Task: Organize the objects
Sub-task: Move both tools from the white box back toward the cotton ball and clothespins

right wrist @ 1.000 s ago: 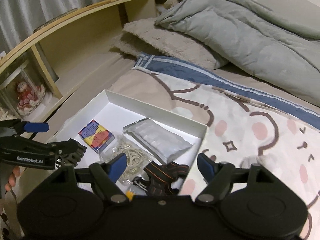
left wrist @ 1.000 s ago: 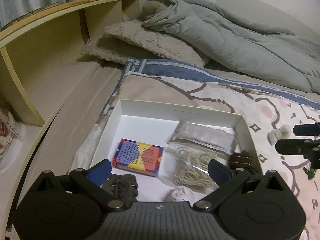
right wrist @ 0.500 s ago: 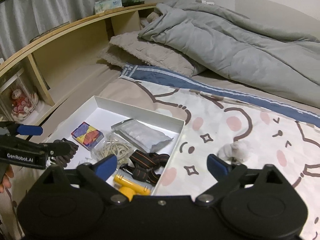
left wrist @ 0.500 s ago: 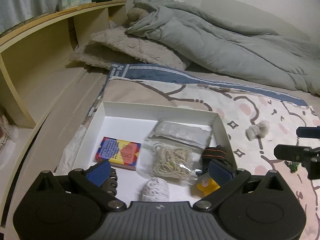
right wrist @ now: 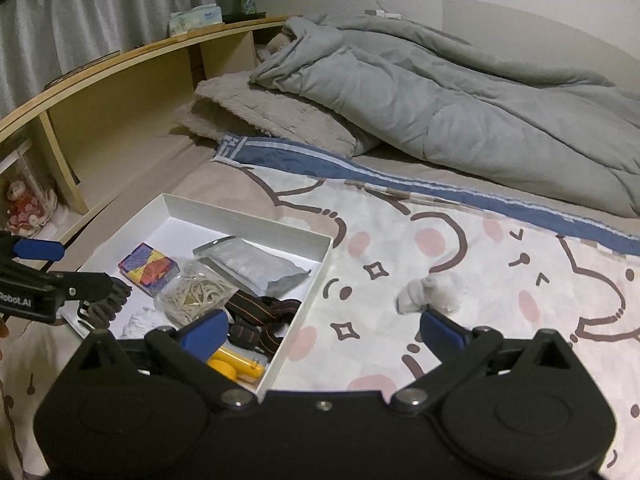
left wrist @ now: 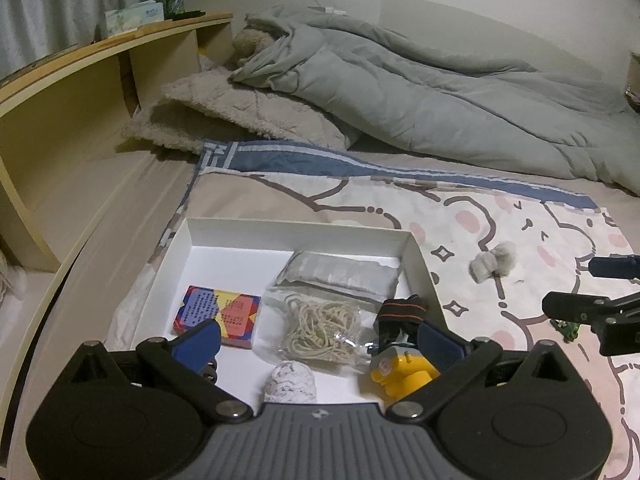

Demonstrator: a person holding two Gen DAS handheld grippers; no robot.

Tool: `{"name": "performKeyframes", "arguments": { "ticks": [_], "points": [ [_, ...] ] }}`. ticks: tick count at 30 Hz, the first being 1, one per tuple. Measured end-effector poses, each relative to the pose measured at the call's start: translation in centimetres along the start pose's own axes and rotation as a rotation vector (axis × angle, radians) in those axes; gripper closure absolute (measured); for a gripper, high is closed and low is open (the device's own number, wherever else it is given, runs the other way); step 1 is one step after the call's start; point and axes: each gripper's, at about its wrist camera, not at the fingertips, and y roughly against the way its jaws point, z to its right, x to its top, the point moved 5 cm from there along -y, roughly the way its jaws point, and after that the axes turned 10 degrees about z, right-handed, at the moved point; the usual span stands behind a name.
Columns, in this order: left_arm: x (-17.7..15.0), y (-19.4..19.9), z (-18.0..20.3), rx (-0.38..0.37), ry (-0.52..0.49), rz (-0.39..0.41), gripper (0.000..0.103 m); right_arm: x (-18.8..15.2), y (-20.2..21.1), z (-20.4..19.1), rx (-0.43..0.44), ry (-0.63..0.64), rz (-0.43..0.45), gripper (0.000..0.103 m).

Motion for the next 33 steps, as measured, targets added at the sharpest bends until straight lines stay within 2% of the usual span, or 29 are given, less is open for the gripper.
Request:
{"name": "performKeyframes", "arguments": {
  "ticks": [8,20,33],
  "points": [
    [0.9,-0.5,1.5,-0.021,0.020,0.026,0.000,0.5,0.6,1.9,-0.011,-0.025,0.009,0.000],
    [2.2,-3.0,6.3,-0.070,-0.005,0.039,0.000,0.5,2.7,9.0,-0.133,-0.089,0.019,0.000],
    [3.5,-5.0,12.4,-0.122,-0.039,0.065,0.000,-1.7,5.2,15.6,-0.221,-0.163,0.014,0.000]
  ]
}}
